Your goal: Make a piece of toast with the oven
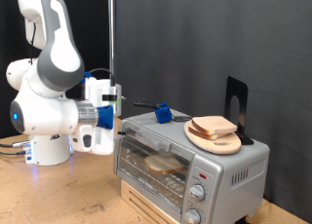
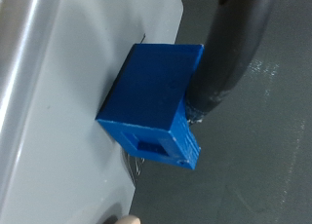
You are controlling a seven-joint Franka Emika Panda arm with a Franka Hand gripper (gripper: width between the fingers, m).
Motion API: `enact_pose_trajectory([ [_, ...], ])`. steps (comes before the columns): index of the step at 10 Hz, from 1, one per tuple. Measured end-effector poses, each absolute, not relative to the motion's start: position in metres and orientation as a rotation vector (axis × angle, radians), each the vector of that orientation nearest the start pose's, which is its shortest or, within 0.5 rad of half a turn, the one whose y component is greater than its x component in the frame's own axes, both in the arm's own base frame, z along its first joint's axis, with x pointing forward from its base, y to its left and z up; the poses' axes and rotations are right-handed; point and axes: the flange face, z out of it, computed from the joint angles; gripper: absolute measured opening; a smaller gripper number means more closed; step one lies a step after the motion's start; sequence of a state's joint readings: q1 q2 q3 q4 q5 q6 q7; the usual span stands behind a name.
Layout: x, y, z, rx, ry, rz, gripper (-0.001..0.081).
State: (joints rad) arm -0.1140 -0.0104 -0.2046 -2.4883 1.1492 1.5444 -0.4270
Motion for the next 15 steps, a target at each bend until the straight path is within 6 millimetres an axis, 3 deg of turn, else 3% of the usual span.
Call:
enact_pose_trajectory([
  [3,0.402,-0.036,0.303,-1.763,0.481,0.417,0.08],
  [7,0.382,-0.098,0.304,-1.756,0.57,0.365,0.08],
  [9,0.379,-0.105,0.305,-1.754,0.577,0.363,0.08],
  [10,0.382,-0.104,0.307,-1.709,0.58,0.351,0.08],
  [15,0.449,-0.131,0.309,-1.571,0.78,0.166,0.08],
])
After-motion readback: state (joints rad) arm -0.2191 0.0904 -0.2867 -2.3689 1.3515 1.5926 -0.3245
